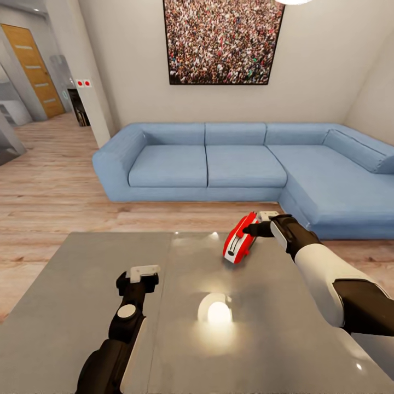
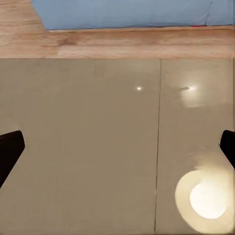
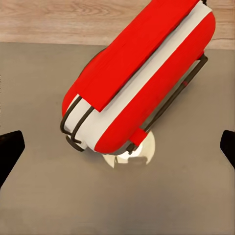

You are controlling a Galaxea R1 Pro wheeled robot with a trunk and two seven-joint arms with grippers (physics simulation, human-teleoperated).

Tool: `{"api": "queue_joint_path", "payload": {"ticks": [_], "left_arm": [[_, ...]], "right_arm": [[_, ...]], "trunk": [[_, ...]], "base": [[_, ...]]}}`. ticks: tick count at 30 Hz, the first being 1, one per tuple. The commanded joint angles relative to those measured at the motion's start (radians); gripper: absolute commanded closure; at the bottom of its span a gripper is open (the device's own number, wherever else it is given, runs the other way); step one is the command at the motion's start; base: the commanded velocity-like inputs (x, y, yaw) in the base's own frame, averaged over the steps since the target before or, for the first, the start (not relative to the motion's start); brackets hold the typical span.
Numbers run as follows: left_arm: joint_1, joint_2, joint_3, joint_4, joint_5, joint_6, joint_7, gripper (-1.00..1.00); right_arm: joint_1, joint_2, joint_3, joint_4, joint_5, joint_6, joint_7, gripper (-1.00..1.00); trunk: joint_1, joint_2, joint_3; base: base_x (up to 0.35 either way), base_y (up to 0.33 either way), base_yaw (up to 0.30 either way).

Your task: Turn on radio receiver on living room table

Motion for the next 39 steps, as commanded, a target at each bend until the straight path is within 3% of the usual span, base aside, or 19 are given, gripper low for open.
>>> {"api": "queue_joint_path", "payload": {"ticks": [1,9,15,39], "left_arm": [[0.000,0.000,-0.003,0.001,0.000,0.000,0.000,-1.00],[0.000,0.000,-0.010,0.003,-0.001,0.000,0.000,-1.00],[0.000,0.000,-0.012,0.005,-0.001,0.000,0.000,-1.00],[0.000,0.000,-0.013,0.005,-0.002,0.002,0.000,-1.00]], "right_arm": [[0.000,0.000,0.000,-0.002,0.000,0.000,0.001,-1.00],[0.000,0.001,0.000,-0.017,-0.003,-0.004,0.002,-1.00],[0.000,0.002,0.003,-0.018,-0.004,-0.069,0.002,-1.00],[0.000,0.008,0.008,-0.018,-0.006,-0.077,0.003,-1.00]], "trunk": [[0.000,0.000,-0.002],[0.000,0.000,-0.015],[0.000,0.000,-0.024],[0.000,0.000,-0.063]], "base": [[0.000,0.000,0.000],[0.000,0.000,0.000],[0.000,0.000,0.000],[0.000,0.000,0.000]]}}
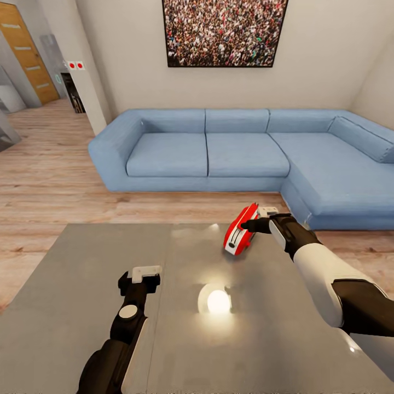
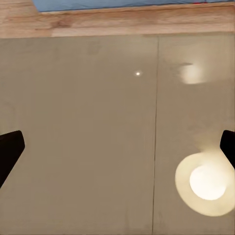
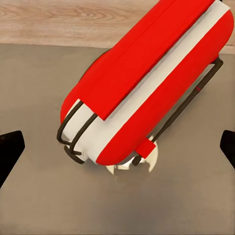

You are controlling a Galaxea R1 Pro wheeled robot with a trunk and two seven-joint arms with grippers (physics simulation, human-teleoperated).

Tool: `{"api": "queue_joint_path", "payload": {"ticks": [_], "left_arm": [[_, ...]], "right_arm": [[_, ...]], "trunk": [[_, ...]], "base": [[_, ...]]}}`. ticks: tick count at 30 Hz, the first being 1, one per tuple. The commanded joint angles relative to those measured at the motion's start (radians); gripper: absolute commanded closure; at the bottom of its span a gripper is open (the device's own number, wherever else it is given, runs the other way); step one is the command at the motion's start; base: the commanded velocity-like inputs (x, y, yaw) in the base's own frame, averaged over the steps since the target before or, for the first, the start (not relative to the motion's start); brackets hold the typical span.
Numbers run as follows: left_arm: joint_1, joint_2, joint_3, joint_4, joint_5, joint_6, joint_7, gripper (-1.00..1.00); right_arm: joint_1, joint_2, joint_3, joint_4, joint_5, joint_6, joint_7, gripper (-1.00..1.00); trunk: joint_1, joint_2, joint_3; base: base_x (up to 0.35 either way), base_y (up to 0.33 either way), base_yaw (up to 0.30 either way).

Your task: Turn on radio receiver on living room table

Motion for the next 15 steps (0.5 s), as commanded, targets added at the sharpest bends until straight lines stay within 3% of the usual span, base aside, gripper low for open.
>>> {"api": "queue_joint_path", "payload": {"ticks": [1,15], "left_arm": [[0.000,0.000,0.000,0.000,0.000,0.000,0.000,-1.00],[0.000,0.000,0.000,0.002,0.000,0.000,0.000,-1.00]], "right_arm": [[0.000,0.000,0.000,0.000,0.000,0.000,0.000,-1.00],[-0.001,0.001,-0.003,-0.001,0.000,-0.001,0.000,-1.00]], "trunk": [[0.000,0.000,-0.002],[0.000,0.000,-0.024]], "base": [[0.000,0.000,0.000],[0.000,0.000,0.000]]}}
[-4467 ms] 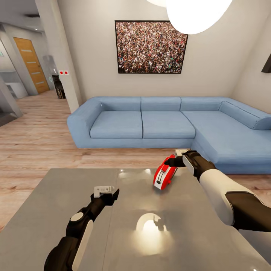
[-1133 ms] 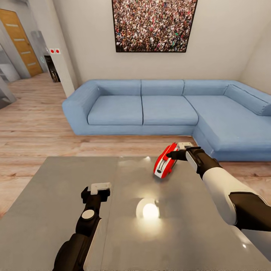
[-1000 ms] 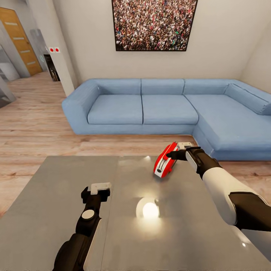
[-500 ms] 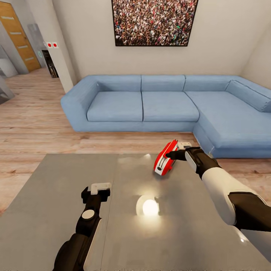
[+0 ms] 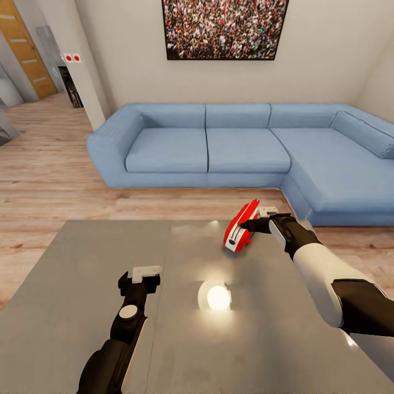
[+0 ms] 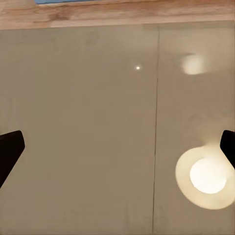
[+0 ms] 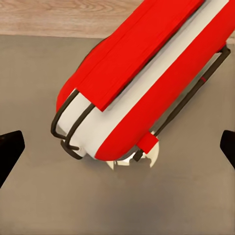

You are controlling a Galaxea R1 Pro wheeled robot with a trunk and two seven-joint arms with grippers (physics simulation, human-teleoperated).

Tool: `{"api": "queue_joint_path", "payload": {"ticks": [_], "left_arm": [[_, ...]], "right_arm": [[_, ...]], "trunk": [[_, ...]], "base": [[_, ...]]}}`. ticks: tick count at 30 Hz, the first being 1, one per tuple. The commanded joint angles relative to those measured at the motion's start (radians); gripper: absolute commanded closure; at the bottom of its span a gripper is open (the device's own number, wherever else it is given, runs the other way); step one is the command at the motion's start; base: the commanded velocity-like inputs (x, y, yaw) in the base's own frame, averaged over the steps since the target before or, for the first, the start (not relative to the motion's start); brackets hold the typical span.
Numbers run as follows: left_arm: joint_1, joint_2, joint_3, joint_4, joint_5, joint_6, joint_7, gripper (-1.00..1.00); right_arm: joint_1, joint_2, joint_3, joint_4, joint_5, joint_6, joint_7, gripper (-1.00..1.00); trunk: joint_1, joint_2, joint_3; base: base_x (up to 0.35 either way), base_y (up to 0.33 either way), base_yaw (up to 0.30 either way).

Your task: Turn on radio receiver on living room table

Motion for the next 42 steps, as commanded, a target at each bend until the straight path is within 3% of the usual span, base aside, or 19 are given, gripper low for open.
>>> {"api": "queue_joint_path", "payload": {"ticks": [1,8,15,24,42], "left_arm": [[0.000,0.000,0.000,0.000,0.000,0.000,0.000,-1.00],[0.000,0.000,-0.005,-0.001,0.000,-0.001,-0.001,-1.00],[0.000,0.000,-0.065,-0.001,-0.005,0.000,-0.008,-1.00],[0.000,0.000,-0.066,0.030,-0.006,-0.005,-0.011,-1.00],[0.000,0.000,-0.066,0.054,-0.005,-0.008,-0.009,-1.00]], "right_arm": [[0.000,0.000,0.000,0.000,0.000,0.000,0.000,-1.00],[0.000,0.000,-0.001,0.000,-0.001,-0.010,0.000,-1.00],[0.000,0.000,0.000,0.000,-0.002,-0.053,-0.001,-1.00],[0.000,0.000,-0.001,0.001,-0.002,-0.055,-0.001,-1.00],[0.000,0.003,-0.007,0.001,-0.008,-0.081,0.000,-1.00]], "trunk": [[0.000,0.000,-0.002],[0.000,0.000,-0.011],[0.000,0.000,-0.012],[0.000,0.000,-0.014],[0.000,0.000,-0.041]], "base": [[0.000,0.000,0.000],[0.000,0.000,0.000],[0.000,0.000,0.000],[0.000,0.000,-0.004],[0.000,0.000,-0.052]]}}
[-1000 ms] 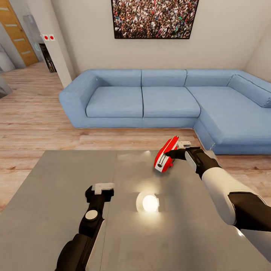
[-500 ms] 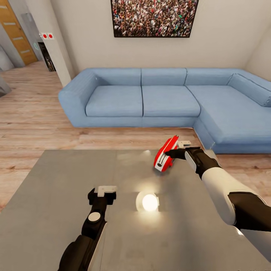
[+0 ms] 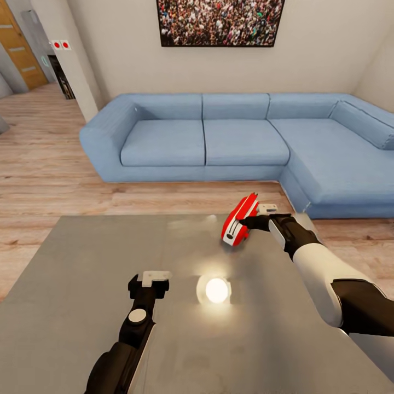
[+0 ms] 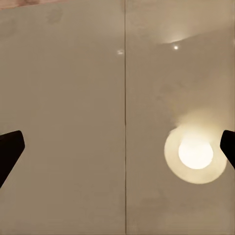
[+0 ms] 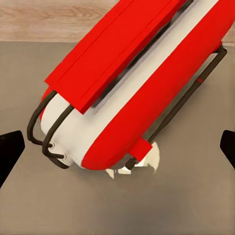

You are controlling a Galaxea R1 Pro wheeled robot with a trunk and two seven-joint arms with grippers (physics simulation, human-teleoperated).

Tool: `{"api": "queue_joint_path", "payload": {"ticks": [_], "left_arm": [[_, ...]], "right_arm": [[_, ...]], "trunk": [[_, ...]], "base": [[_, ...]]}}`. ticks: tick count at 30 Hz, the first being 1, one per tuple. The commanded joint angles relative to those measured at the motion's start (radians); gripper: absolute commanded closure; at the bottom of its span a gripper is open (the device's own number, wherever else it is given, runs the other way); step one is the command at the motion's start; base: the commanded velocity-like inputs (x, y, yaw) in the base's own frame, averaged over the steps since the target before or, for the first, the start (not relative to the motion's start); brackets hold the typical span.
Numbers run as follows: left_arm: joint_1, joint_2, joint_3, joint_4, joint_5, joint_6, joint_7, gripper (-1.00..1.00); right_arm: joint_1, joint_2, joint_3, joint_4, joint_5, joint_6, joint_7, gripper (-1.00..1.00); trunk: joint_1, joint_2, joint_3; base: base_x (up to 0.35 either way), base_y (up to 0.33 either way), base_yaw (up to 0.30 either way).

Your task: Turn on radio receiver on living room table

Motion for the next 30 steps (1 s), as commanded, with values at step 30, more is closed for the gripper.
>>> {"api": "queue_joint_path", "payload": {"ticks": [30], "left_arm": [[0.000,0.000,-0.003,0.000,0.005,0.005,-0.018,-1.00]], "right_arm": [[0.001,0.011,0.007,0.001,0.003,-0.001,0.000,-1.00]], "trunk": [[0.000,0.000,-0.002]], "base": [[0.000,0.035,-0.001]]}}
